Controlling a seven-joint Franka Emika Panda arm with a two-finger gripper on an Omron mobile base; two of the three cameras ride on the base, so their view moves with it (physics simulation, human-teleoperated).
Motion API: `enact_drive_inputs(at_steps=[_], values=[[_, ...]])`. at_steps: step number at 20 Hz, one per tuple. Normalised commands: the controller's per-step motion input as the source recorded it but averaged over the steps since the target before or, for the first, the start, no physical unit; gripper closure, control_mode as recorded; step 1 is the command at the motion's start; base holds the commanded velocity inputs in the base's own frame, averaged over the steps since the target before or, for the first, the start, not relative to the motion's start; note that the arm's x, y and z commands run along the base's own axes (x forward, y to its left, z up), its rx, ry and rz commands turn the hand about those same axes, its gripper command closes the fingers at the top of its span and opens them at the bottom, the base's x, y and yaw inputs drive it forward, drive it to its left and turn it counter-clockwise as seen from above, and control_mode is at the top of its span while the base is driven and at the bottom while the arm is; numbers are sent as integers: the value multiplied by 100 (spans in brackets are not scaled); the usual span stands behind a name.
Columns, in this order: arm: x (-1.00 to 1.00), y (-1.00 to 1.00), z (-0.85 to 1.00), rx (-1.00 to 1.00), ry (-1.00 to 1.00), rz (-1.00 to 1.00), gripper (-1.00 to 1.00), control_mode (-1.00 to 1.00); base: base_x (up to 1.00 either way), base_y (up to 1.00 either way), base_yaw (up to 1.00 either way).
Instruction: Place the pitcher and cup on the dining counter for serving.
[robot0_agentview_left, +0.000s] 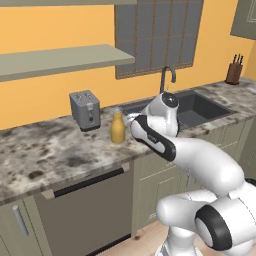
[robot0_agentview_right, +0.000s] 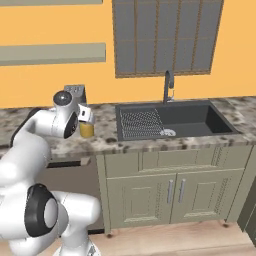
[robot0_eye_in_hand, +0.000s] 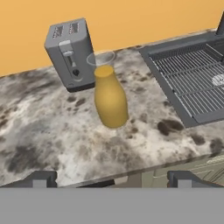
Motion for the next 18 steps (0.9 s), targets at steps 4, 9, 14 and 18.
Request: enact_drive_inputs(at_steps=[4,9,14,18], values=[[14,1,-5,-1,-5,1,-100,-100,0,0,0],[24,16,-4,0,-3,0,-100,-100,0,0,0],[40,22,-4,-1,-1,0,-100,-100,0,0,0],[33,15,-4,0,0,0,-100,-100,0,0,0]])
